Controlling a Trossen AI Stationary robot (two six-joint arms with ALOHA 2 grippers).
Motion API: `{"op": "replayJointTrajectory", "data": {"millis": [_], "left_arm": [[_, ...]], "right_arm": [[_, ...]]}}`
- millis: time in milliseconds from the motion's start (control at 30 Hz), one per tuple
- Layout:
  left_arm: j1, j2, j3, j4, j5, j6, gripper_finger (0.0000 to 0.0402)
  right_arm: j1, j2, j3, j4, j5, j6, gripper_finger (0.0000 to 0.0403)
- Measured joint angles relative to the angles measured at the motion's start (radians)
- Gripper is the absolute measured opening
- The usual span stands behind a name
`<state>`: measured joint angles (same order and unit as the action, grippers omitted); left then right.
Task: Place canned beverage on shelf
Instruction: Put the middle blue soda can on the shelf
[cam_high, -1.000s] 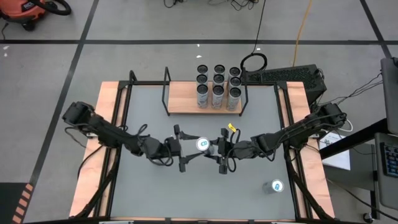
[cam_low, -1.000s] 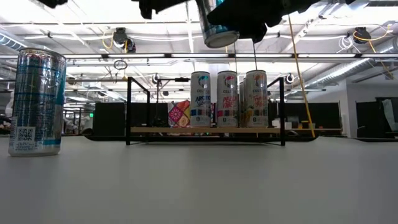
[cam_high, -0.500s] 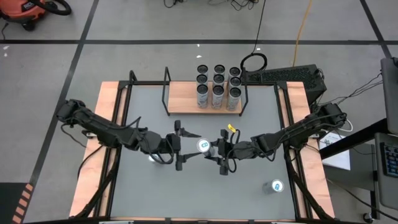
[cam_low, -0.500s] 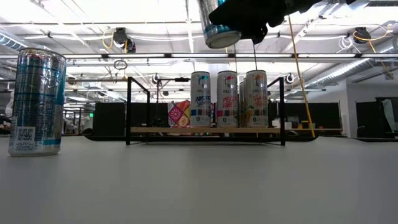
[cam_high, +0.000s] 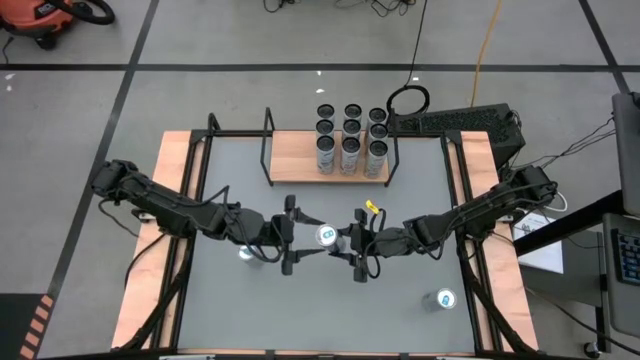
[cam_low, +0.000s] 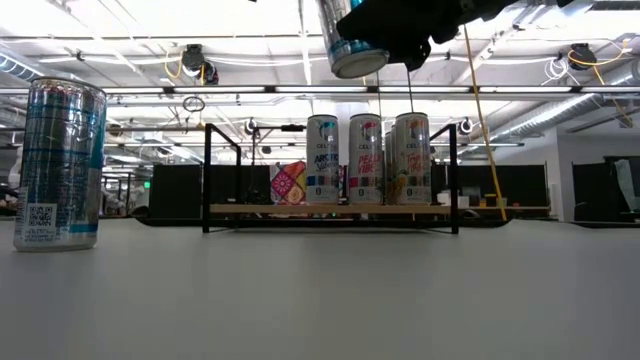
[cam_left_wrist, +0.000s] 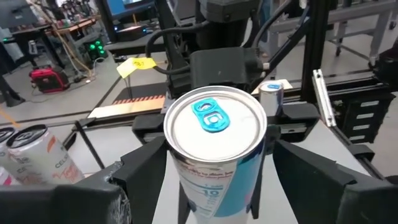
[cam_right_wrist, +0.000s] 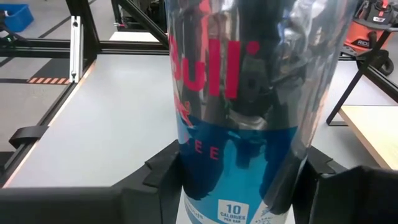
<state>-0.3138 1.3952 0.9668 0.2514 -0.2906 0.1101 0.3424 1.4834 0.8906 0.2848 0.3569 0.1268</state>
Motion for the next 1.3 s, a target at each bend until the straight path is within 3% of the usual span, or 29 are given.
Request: {"op": "replayJointTrajectory", "data": {"millis": [500, 1300], "left_arm": [[0.026, 0.051, -0.001, 0.023, 0.002, -0.030, 0.0276], [0.017, 0.021, -0.002, 0.037, 0.019, -0.027, 0.0262]], "right_arm": [[-0.002, 0.000, -0.001, 0.001, 0.007, -0.007, 0.0169], [-0.002, -0.001, 0.000, -0.004, 0.004, -0.008, 0.0169]]}}
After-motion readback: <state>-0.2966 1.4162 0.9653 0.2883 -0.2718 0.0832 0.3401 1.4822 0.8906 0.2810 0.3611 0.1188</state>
